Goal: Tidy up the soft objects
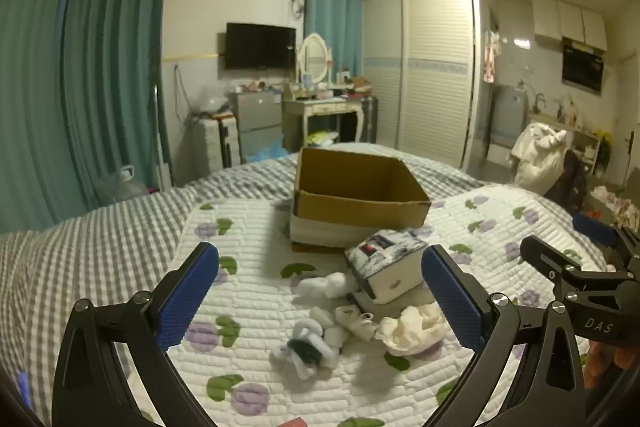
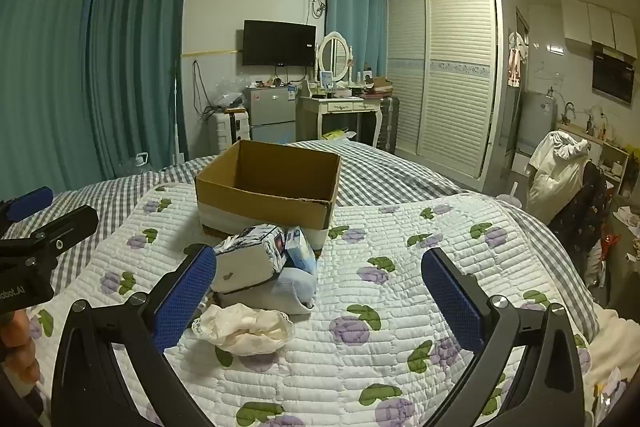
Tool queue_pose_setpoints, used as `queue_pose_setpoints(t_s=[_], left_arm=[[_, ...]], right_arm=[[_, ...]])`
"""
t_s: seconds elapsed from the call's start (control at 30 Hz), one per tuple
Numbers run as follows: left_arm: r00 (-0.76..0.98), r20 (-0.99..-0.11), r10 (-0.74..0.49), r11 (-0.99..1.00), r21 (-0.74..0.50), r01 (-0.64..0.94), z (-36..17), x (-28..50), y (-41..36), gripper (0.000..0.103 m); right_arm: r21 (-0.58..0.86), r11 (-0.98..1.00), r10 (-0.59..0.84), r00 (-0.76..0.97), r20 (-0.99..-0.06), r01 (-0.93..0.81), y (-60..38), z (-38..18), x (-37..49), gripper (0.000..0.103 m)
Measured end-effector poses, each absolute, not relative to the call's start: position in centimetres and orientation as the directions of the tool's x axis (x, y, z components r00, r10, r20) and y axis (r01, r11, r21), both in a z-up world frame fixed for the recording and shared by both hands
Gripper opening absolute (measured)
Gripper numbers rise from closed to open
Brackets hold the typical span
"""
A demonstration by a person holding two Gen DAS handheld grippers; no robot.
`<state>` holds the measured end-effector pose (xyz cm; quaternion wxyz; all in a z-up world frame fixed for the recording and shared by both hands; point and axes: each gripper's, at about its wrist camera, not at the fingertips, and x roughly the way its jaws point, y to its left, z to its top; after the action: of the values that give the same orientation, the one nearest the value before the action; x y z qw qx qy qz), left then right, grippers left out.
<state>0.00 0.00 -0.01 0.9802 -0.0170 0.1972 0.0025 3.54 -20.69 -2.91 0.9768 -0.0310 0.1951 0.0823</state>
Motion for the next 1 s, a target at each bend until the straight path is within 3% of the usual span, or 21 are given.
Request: queue_pose_setpoints(t_s=[1.0], left_arm=[[0.922,-0.386,0.011,0.999,-0.032,-0.025,0.12,-0.07,0.21,0.103]], right_arm=[[-0.016,0.984,0.154,0.901,-0.406,-0.175,-20.61,-3.55,3.69,0.103]])
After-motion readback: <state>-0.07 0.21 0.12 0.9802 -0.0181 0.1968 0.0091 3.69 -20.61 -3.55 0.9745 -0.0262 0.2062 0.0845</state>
